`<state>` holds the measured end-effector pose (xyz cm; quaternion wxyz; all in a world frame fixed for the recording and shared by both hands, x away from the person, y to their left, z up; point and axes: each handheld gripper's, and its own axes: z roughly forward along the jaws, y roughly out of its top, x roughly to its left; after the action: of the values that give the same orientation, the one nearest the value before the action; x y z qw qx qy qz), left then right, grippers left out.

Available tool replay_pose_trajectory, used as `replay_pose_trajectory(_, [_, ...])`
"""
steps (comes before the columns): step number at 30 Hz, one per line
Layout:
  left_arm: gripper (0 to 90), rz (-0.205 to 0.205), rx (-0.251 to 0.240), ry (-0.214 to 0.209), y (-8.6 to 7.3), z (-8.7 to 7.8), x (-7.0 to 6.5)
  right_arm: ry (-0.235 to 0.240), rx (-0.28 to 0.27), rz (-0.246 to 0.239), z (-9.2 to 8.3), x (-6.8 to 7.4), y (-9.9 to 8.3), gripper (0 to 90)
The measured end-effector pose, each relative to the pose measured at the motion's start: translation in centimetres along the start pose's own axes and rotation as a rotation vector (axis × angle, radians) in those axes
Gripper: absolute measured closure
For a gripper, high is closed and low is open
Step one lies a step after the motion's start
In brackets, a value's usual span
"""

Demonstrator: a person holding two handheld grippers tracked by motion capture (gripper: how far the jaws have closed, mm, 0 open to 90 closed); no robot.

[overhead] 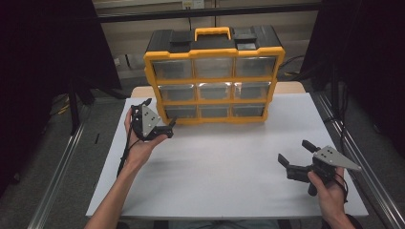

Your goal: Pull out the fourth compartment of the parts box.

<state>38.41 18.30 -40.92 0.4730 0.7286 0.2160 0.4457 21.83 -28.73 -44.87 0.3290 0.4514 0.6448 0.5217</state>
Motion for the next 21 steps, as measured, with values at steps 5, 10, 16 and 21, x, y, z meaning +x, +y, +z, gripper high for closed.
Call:
replay_pose_trajectory(5, [2.0,0.076,-0.006,0.024,0.8,0.2,0.1,0.004,0.0,-0.006,0.0,0.1,0.0,0.9])
replay_pose_trajectory(10, [4.5,0.186,-0.046,0.048,2.2,0.5,0.8,0.004,-0.001,-0.006,0.0,0.1,0.1,0.9])
replay_pose_trajectory(16, [5.7,0.332,-0.087,0.067,2.8,1.1,1.1,0.004,0.0,-0.011,-0.2,0.2,0.0,0.8])
replay_pose_trajectory(21, [6.7,0.441,-0.07,0.104,2.7,1.8,1.0,-0.011,-0.005,-0.003,-0.5,0.0,0.0,0.8])
